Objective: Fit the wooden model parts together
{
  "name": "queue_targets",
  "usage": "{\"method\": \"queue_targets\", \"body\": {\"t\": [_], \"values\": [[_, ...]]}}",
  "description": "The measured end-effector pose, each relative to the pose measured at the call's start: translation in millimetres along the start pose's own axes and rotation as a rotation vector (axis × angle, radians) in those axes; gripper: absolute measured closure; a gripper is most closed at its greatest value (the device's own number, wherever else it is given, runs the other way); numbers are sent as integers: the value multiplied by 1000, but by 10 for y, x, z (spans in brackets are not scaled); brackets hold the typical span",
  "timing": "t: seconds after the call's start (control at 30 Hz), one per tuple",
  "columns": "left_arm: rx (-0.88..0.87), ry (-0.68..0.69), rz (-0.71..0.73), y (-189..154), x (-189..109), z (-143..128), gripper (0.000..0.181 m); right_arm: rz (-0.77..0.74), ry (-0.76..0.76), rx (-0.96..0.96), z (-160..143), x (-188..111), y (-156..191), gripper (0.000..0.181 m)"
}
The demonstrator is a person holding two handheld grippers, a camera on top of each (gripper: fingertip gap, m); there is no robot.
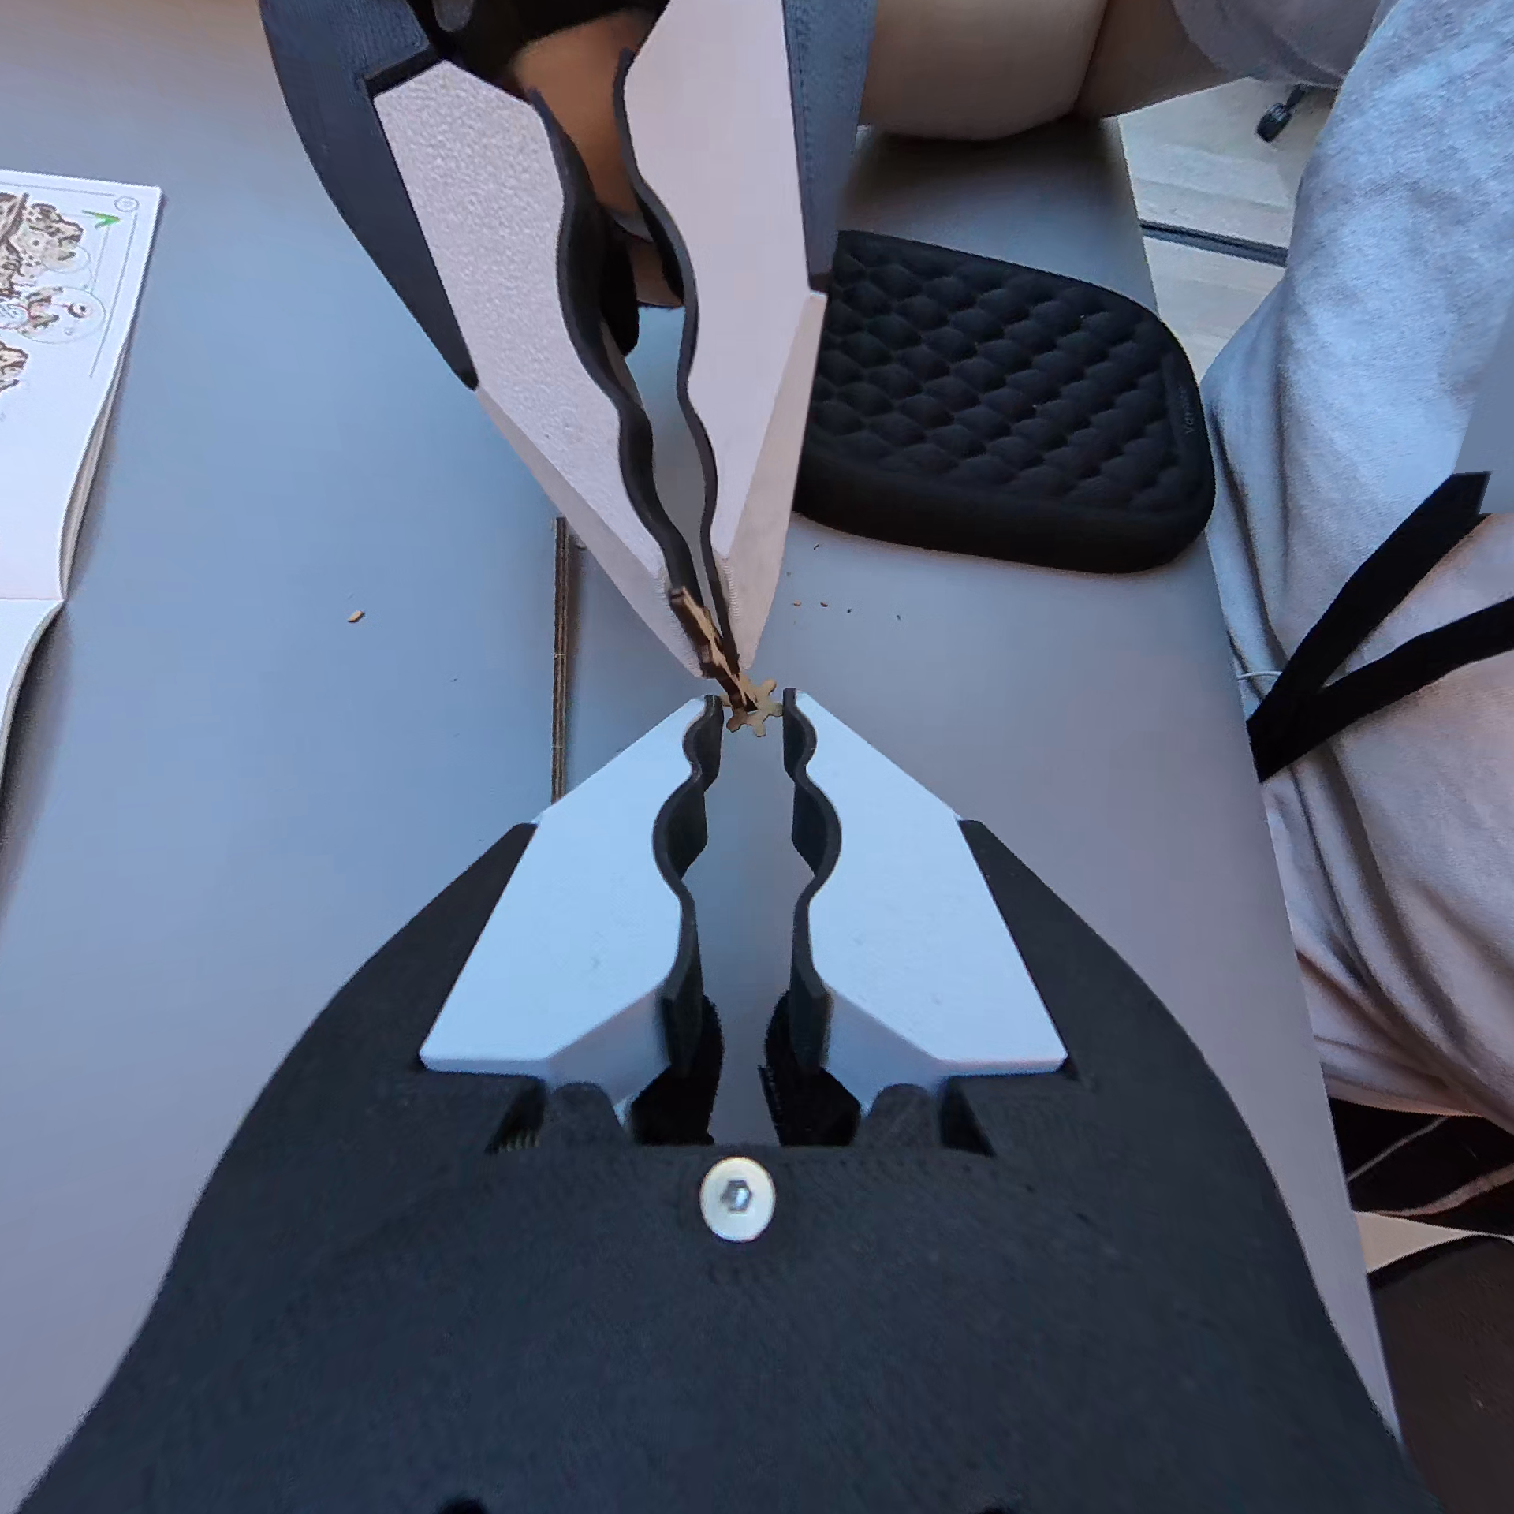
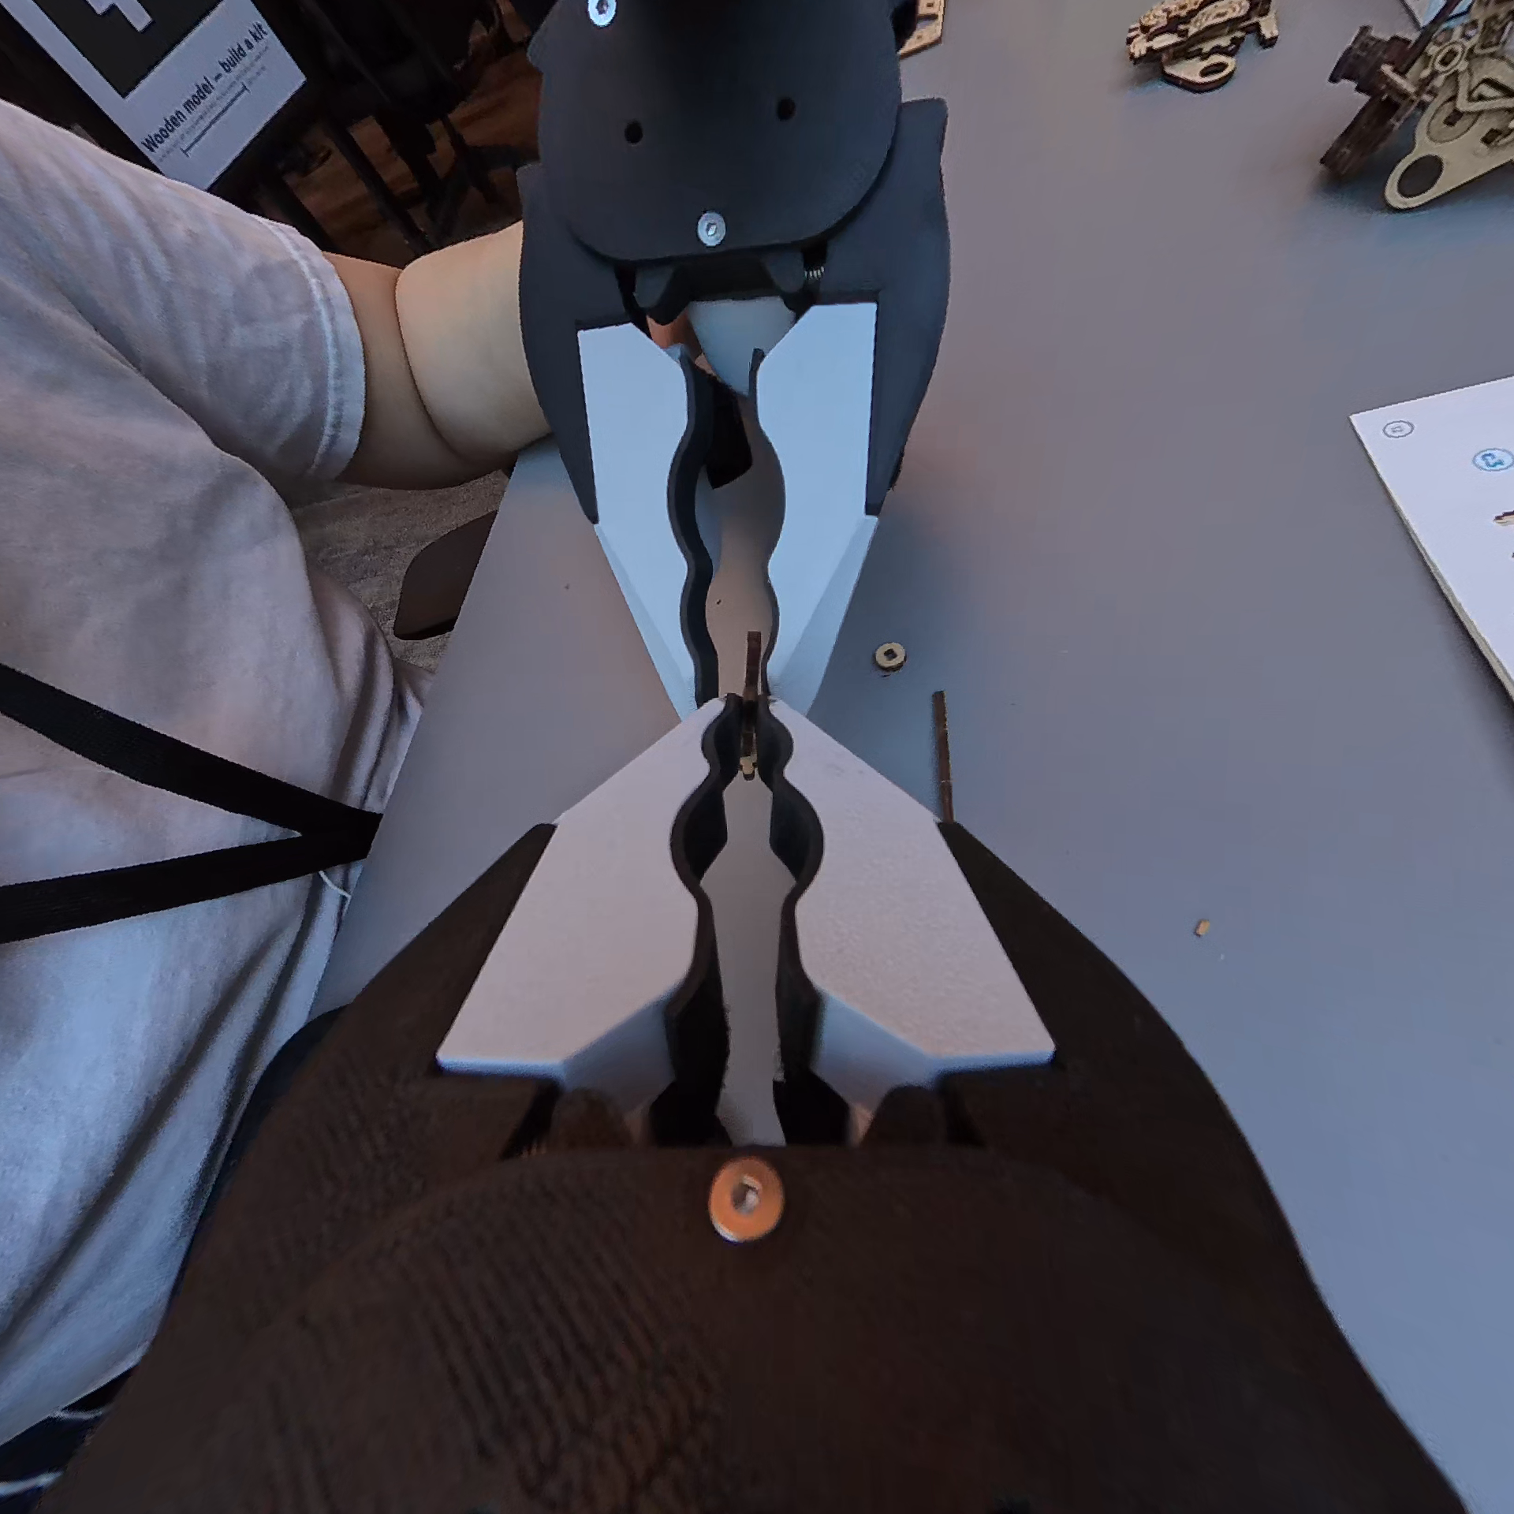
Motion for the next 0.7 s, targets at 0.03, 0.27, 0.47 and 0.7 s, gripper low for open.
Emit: {"method": "queue_targets", "body": {"t": [0.03, 0.27, 0.47, 0.7], "values": [[-15, -5, -16, -14, 3, 14, 169, 11, 5, 18, 6, -5, 15, 180], [-92, -60, -92, -27, -25, 66, 175, 36, 19, 55, 12, -30, 36, 180], [-122, -38, -81, 22, 23, 8, 175, 50, -7, 94, -47, -14, -57, 180], [-291, -32, -181, 45, 26, -22, 175, 160, -98, 218, -99, -4, -117, 180]]}}
Point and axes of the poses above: each gripper's, where its closed fingertips meet, x out along the fingers, z out of its top, y = z × x across the jaws, the point moved 4 cm from there along -x, back along the fingers, and after that the axes turned 9 degrees about z, right-handed, at the moved point
